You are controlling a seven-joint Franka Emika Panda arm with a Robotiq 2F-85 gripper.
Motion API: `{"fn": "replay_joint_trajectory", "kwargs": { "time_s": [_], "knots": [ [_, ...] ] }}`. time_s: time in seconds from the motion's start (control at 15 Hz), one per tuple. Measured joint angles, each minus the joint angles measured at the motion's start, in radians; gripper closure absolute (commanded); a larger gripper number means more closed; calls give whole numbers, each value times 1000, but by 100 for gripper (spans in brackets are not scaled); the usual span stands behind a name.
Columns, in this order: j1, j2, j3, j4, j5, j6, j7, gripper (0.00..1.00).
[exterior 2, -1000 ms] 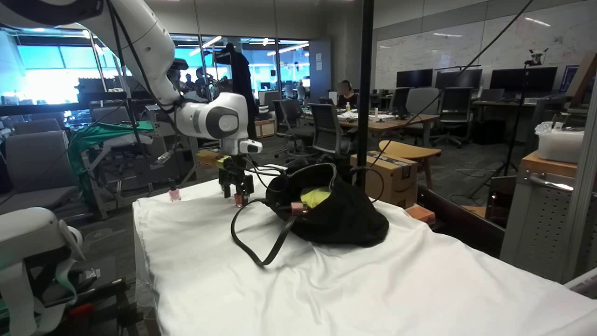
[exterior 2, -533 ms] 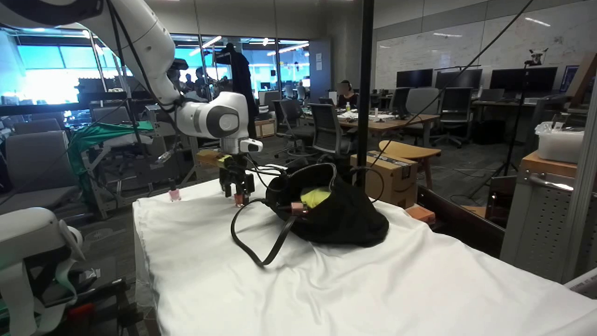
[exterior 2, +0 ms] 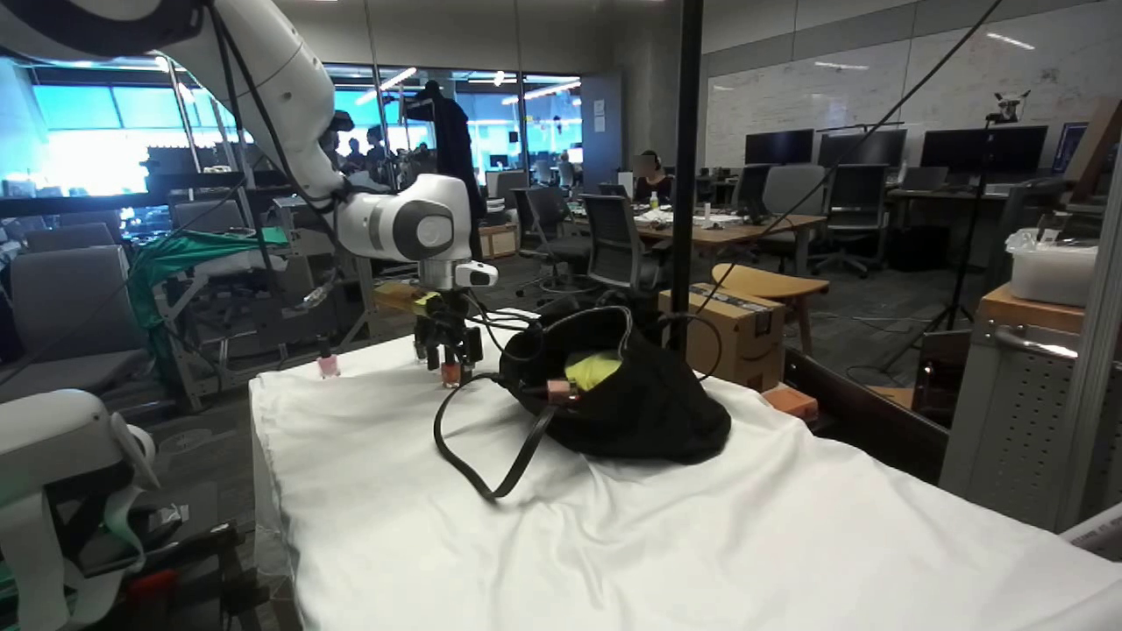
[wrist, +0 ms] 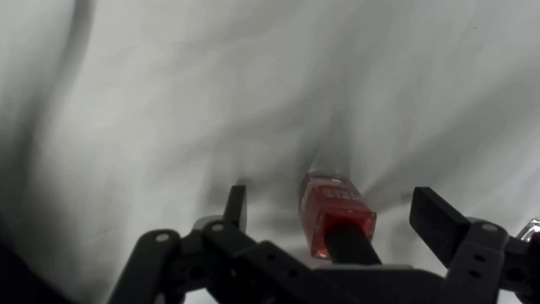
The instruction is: Pick up the nail polish and put them in the bag
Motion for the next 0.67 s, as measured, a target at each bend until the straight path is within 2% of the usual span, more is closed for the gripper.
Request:
{"fn": "replay_joint_trajectory", "kwargs": {
  "time_s": [0.67],
  "knots": [
    [3, 0, -2, 7, -5, -33, 1, 0]
  ]
}}
